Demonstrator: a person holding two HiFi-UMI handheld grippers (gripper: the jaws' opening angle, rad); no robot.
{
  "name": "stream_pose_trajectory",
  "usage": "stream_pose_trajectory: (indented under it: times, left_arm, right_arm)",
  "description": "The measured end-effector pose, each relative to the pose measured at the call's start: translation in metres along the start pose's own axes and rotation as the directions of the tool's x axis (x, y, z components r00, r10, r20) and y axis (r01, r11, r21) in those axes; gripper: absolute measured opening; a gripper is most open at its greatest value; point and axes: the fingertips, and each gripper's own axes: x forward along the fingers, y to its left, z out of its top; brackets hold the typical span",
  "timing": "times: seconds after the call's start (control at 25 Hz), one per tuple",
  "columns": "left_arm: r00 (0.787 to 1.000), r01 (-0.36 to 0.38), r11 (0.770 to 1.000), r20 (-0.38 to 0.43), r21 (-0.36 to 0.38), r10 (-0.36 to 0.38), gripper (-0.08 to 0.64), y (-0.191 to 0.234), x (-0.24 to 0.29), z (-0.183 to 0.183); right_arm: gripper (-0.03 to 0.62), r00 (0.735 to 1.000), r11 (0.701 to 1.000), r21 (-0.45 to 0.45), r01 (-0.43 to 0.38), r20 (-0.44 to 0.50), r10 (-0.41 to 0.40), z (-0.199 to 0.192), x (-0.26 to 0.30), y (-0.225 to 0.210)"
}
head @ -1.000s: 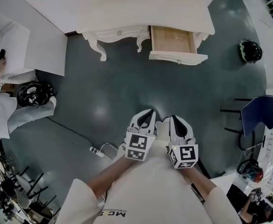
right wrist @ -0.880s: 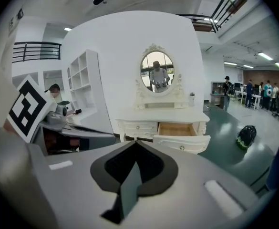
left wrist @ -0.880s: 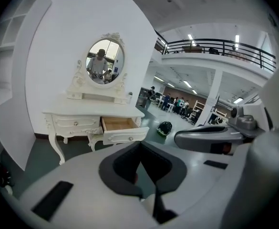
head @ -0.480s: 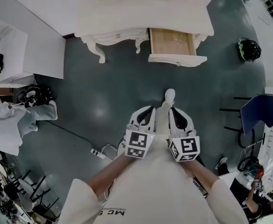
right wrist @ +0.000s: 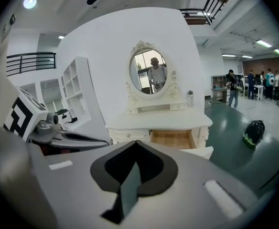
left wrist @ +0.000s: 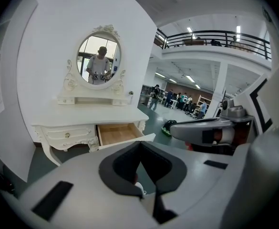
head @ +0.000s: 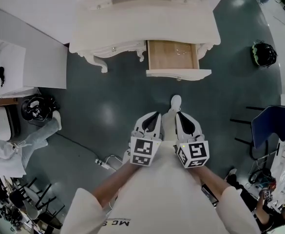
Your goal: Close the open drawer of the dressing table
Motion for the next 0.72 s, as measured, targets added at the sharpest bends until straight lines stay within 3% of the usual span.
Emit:
stream_pose_trajectory:
  times: [0.32, 0.72]
  left_arm:
    - [0.998, -0.027, 0.999, -0.06, 0.031, 0.029, 0.009, -0.02, 0.073, 0.034]
    - [0.991, -0.062, 0.997, -0.117, 0.039, 0.066, 0.009, -0.04, 0.148, 0.056]
  right_arm:
    - [0.0, 0.999, 0.999, 0.042, -0.022, -0.027, 0.023, 0.022, 0.024, -0.083]
    - [0.002, 0.989, 0.992, 0.012, -0.129, -0.071, 0.129, 0.042, 0.051, -0.147]
